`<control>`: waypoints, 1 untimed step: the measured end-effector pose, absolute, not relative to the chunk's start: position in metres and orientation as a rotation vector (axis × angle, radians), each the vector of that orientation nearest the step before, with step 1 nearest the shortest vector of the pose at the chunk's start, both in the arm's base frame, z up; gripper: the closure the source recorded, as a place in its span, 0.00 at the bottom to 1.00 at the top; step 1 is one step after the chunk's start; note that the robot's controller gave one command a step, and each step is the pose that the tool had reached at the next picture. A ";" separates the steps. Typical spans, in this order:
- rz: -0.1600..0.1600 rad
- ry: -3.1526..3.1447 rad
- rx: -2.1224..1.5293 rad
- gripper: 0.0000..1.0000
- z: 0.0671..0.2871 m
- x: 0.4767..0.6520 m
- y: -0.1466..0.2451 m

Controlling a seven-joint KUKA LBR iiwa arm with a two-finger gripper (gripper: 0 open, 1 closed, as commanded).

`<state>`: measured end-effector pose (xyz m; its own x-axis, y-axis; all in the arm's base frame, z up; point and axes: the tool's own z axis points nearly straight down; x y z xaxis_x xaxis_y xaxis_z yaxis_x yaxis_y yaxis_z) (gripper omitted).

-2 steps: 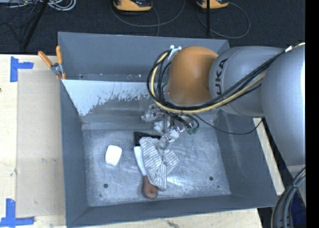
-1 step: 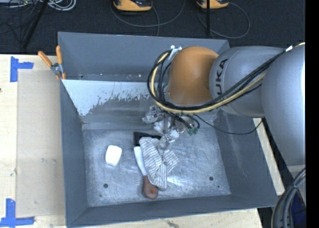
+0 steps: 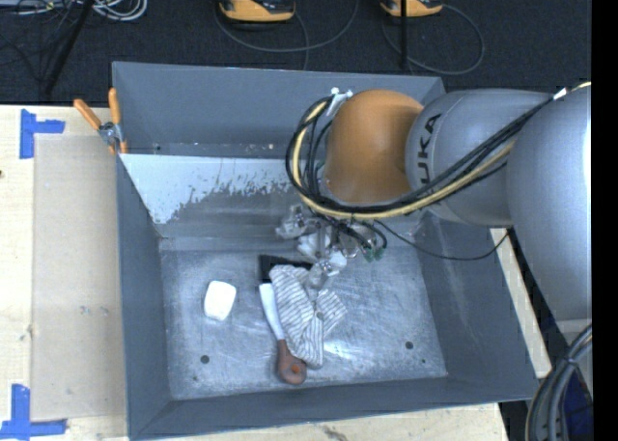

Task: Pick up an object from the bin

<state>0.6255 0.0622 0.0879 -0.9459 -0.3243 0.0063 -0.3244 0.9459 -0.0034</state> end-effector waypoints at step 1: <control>0.000 -3.103 0.514 1.00 0.095 0.627 0.062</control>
Offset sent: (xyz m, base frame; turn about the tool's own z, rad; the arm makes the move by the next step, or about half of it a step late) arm 0.0001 0.0000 0.0741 0.0000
